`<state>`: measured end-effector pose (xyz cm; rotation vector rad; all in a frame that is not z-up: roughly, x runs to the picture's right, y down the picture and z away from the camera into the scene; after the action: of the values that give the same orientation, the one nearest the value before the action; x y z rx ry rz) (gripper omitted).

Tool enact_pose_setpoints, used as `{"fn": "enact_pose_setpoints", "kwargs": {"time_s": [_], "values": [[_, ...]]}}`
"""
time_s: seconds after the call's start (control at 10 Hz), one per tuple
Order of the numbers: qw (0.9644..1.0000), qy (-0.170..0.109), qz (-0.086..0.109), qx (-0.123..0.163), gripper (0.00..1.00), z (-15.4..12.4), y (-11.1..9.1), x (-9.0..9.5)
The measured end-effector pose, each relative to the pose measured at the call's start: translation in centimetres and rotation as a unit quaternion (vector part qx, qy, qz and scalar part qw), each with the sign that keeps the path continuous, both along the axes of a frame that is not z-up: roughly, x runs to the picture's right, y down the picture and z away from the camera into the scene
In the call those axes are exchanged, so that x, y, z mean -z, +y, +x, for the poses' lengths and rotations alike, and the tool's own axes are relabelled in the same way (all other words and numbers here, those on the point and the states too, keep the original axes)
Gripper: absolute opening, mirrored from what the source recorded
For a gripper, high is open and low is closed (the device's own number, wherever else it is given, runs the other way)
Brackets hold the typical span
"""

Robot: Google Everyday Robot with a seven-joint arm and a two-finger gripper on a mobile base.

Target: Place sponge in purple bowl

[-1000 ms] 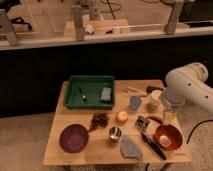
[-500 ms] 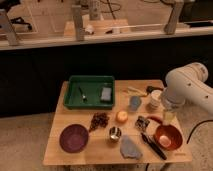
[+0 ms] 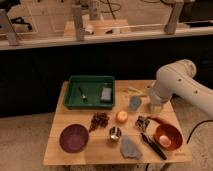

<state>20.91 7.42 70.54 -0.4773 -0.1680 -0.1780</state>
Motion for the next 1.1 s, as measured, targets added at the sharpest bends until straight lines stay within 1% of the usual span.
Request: {"fn": "enact_pose_setpoints", "kwargs": {"time_s": [0.1,0.2,0.3,0.4,0.5,0.6,0.7,0.8,0.9,1.0,1.1], "values": [[0.9989,-0.039,0.013,0.025,0.8,-3.2,-1.2,-0.7],[0.9971,-0.061,0.019,0.04,0.8,-5.2,-1.9,-1.3],[0.9945,-0.083,0.024,0.059,0.8,-7.5,-2.8,-2.2],[0.9908,-0.104,0.03,0.081,0.8,-10.1,-3.9,-3.4],[0.9862,-0.126,0.035,0.102,0.8,-12.4,-5.1,-4.7],[0.9782,-0.16,0.035,0.128,0.8,-15.0,-6.4,-6.3],[0.972,-0.181,0.023,0.148,0.8,-16.6,-7.2,-7.8],[0.9649,-0.2,0.005,0.17,0.8,-18.2,-7.7,-9.1],[0.956,-0.22,-0.01,0.193,0.8,-20.1,-8.2,-10.4],[0.9519,-0.227,-0.023,0.205,0.8,-20.4,-8.1,-11.0],[0.9487,-0.233,-0.028,0.212,0.8,-20.9,-8.3,-11.5]]}}
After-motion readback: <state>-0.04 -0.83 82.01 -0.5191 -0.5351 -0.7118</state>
